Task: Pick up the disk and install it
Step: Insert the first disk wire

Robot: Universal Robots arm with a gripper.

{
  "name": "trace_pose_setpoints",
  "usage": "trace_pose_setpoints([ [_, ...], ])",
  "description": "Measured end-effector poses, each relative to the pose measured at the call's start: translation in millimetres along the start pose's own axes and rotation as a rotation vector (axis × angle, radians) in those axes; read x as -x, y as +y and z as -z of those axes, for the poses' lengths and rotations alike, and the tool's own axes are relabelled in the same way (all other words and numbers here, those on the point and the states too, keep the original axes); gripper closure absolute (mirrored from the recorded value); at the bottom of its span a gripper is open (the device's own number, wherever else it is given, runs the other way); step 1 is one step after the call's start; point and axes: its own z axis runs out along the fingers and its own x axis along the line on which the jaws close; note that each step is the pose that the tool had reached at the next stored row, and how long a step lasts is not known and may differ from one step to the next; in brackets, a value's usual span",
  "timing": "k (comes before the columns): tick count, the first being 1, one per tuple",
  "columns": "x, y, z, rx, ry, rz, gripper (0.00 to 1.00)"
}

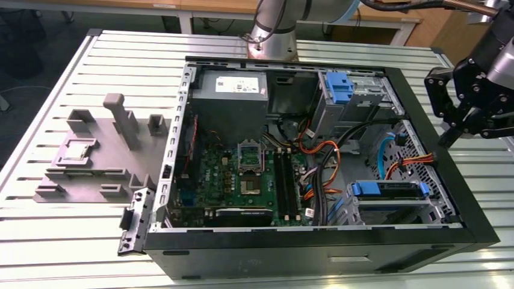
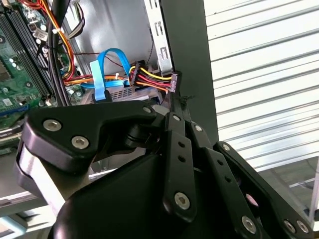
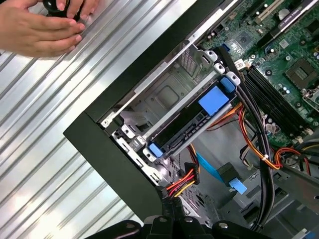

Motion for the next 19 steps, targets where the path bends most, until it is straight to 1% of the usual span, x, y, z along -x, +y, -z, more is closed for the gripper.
trace_pose_setpoints([
  [2, 0.2, 0.3, -0.7, 0.001, 0.0012, 0.014, 0.9],
  [16, 0.3, 0.4, -0.8, 0.001, 0.0013, 0.017, 0.9],
  [17, 0.3, 0.4, -0.8, 0.001, 0.0013, 0.017, 0.89],
  [18, 0.3, 0.4, -0.8, 0.001, 0.0013, 0.017, 0.83],
  [19, 0.3, 0.4, -0.8, 0.001, 0.0014, 0.017, 0.83],
])
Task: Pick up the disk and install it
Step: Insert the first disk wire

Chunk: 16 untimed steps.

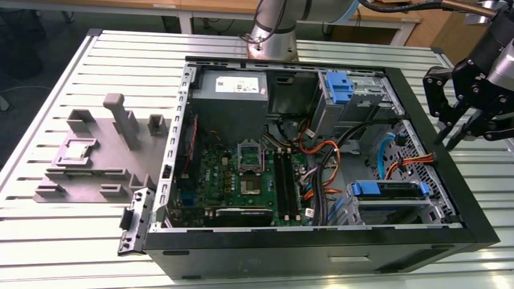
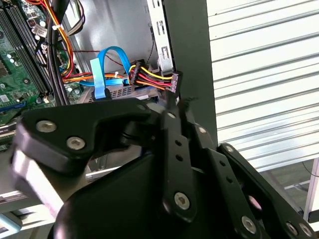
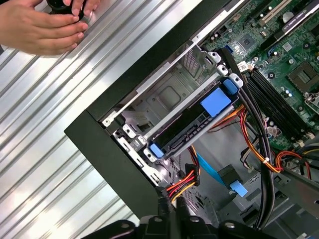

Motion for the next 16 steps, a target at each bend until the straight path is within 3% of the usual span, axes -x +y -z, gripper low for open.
trace_pose_setpoints([
  [1, 0.0, 0.0, 0.0, 0.0, 0.0, 0.0, 0.83],
  [2, 0.0, 0.0, 0.0, 0.0, -0.0001, 0.0, 0.76],
  [7, 0.0, 0.0, -0.4, -0.0002, 0.0009, 0.005, 0.75],
  [8, 0.1, 0.0, -0.7, 0.0003, 0.0017, 0.008, 0.69],
  [16, 0.7, 0.3, -6.7, 0.0091, 0.0137, 0.029, 0.69],
])
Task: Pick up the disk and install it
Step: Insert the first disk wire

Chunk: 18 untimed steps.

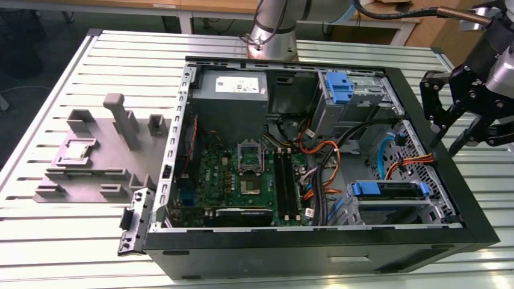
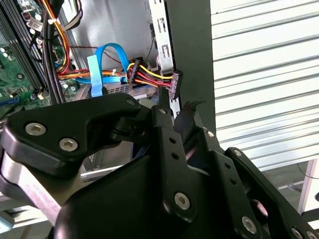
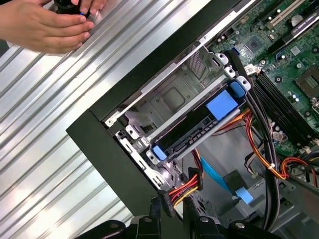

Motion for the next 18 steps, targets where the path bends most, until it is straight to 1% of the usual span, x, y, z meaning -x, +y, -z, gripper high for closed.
trace_pose_setpoints([
  [1, 0.2, 0.0, -1.1, 0.0019, 0.0023, 0.001, 0.69],
  [3, 0.6, -0.2, -2.8, 0.0038, 0.0042, 0.001, 0.69],
  [8, 1.5, -1.1, -5.0, 0.0039, 0.0043, 0.003, 0.69],
  [18, 1.5, -1.2, -5.0, 0.0031, 0.0055, 0.003, 0.69],
])
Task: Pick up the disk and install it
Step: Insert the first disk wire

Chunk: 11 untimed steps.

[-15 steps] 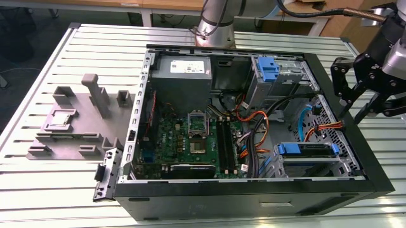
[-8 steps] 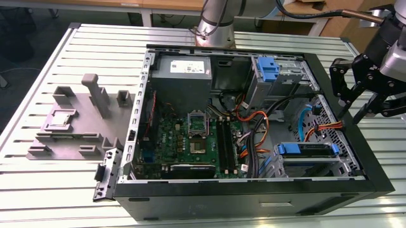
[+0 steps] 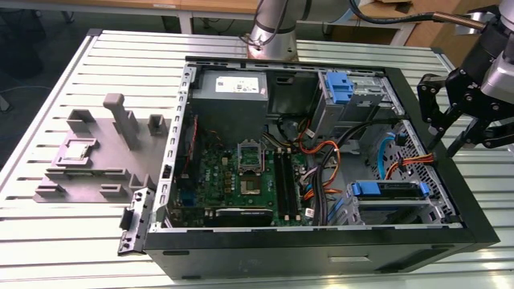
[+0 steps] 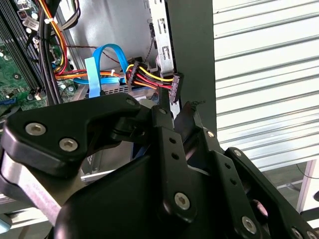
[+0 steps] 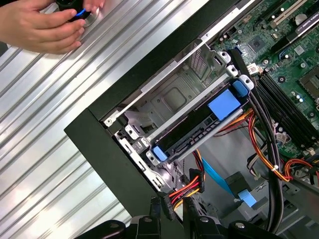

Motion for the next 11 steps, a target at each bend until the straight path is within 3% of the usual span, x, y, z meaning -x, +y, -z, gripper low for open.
trace_pose_setpoints([
  [5, 0.2, -0.1, -0.9, 0.0002, 0.0004, 0.001, 0.69],
  [8, 1.7, -1.0, -5.2, 0.0083, 0.0075, 0.003, 0.69],
  [11, 3.0, -2.0, -8.9, 0.0103, 0.0106, 0.005, 0.69],
])
